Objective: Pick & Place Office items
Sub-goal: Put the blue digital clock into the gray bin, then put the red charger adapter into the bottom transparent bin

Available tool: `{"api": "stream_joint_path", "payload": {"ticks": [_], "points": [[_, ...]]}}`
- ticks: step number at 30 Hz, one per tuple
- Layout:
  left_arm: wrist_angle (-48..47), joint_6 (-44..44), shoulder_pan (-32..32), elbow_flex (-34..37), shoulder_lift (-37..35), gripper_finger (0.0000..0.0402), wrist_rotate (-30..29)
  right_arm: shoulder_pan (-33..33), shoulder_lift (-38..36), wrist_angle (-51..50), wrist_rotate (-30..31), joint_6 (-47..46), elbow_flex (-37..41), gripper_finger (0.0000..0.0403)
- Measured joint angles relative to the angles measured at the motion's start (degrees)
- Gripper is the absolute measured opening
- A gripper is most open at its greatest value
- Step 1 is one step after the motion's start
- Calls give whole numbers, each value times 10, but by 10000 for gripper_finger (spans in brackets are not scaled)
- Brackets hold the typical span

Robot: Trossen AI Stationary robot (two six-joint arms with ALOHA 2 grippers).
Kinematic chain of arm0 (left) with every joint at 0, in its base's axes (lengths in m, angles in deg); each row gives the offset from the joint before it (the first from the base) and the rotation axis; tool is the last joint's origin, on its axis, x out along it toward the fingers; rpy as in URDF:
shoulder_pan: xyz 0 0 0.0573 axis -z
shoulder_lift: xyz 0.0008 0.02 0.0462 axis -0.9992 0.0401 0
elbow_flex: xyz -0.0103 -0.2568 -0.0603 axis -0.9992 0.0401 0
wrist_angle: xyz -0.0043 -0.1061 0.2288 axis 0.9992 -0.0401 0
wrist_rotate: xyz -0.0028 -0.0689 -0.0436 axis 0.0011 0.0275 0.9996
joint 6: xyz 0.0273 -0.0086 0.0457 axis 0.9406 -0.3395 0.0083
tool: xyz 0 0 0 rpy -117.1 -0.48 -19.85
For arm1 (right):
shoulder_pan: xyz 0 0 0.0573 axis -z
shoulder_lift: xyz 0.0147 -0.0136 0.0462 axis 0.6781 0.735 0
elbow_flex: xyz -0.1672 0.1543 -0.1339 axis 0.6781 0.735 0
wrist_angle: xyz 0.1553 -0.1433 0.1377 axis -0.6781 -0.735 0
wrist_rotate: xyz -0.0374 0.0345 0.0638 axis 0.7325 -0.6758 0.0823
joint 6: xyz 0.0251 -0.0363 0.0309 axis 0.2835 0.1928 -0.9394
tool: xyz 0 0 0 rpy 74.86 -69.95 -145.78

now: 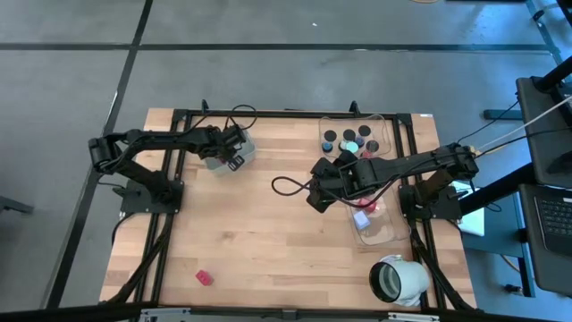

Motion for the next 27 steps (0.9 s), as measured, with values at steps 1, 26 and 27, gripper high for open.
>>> {"api": "stream_joint_path", "payload": {"ticks": [1, 26, 27], "points": [[-1, -1, 0, 0, 0, 103, 1, 0, 0, 0, 0, 0, 0, 263], [-78, -7, 75, -36, -189, 162, 266, 0, 0, 0, -4, 0, 0, 263], [-80, -20, 97, -26, -202, 161, 287, 0, 0, 0, -4, 1, 0, 263]]}}
